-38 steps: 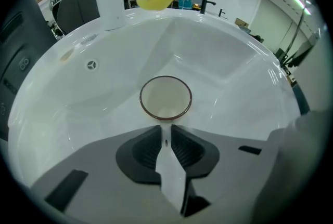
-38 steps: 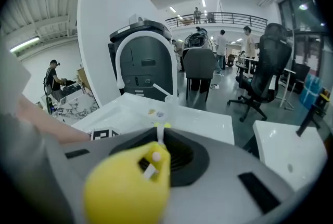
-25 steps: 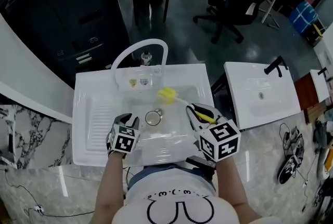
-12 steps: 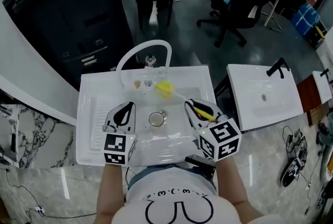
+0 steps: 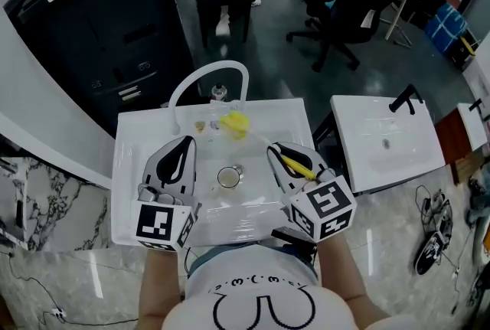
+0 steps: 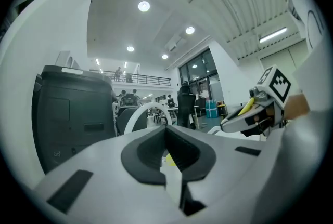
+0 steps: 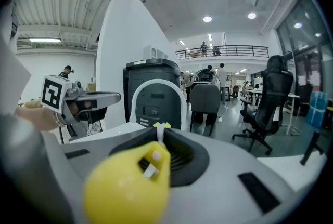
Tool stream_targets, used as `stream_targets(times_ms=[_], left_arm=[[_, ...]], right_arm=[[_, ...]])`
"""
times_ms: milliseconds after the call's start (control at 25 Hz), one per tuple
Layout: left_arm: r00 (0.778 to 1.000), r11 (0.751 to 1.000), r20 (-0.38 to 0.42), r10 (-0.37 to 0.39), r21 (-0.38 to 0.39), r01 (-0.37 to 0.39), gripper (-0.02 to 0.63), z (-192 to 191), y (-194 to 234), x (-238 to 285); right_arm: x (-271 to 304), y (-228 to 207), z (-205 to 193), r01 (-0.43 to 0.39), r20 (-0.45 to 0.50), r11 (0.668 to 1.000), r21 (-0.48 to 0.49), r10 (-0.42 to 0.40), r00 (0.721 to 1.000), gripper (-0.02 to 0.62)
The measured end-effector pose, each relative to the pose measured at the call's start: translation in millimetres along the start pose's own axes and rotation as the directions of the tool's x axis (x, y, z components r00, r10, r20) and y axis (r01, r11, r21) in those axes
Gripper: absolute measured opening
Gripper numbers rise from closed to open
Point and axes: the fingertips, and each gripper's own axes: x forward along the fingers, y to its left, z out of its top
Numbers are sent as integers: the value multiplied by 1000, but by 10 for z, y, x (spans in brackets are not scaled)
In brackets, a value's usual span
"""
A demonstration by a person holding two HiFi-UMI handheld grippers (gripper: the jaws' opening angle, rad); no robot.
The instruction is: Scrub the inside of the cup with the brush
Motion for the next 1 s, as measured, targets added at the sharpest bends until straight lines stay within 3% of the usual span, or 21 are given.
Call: stream_targets(times_ms=[400,1000], left_arm=[[999,1000,45,-4,3,4,15,169,-45,-65],[999,1000,47,-5,-16,6,15,204,-149,-53]], right_arm=[[-84,95,117,9,24,998,-68,-7,1000,46],[-231,-8,158,45,57,997,-58,-42,997,46]])
